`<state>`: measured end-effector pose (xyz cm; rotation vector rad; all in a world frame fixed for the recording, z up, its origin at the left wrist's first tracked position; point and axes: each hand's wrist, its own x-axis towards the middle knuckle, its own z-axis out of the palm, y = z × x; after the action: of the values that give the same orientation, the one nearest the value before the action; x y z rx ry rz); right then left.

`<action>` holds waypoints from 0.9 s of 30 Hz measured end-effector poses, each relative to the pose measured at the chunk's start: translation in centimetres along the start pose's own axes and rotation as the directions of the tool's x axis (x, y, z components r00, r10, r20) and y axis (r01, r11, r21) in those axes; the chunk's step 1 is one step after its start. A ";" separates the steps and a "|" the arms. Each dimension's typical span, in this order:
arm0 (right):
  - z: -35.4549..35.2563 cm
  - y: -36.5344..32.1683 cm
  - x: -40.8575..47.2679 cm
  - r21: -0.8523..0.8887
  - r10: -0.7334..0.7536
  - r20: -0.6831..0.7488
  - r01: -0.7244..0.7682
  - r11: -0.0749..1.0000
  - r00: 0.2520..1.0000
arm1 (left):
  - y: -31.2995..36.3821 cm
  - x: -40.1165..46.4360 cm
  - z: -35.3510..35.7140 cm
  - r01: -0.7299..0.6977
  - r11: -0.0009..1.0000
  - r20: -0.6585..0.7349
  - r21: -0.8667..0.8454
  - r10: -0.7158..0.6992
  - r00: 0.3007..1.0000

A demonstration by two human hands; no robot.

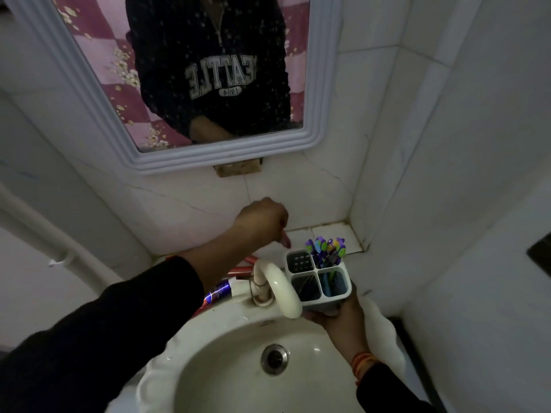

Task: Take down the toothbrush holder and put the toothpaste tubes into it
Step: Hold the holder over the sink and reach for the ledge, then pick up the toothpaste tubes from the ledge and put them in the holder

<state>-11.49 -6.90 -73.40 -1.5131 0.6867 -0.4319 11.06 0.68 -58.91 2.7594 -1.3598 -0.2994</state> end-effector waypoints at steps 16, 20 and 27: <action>-1.9 -0.5 1.8 -0.074 0.072 0.078 -0.066 0.995 0.994 | 11.2 -3.1 -1.1 0.009 0.982 0.295 -0.189 0.048 0.954; -1.8 -0.4 1.5 -0.048 0.061 0.086 -0.057 0.997 0.994 | 6.4 -2.1 -3.1 0.164 0.876 0.246 -0.453 -0.054 0.968; -1.6 -0.6 1.8 -0.014 0.055 0.092 -0.054 0.998 0.994 | -4.1 -0.5 3.8 0.095 0.988 0.287 0.125 -0.128 0.949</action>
<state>-11.16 -9.30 -72.98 -1.5119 0.6572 -0.3148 13.23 3.79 -63.08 2.9835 -1.3124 -0.6884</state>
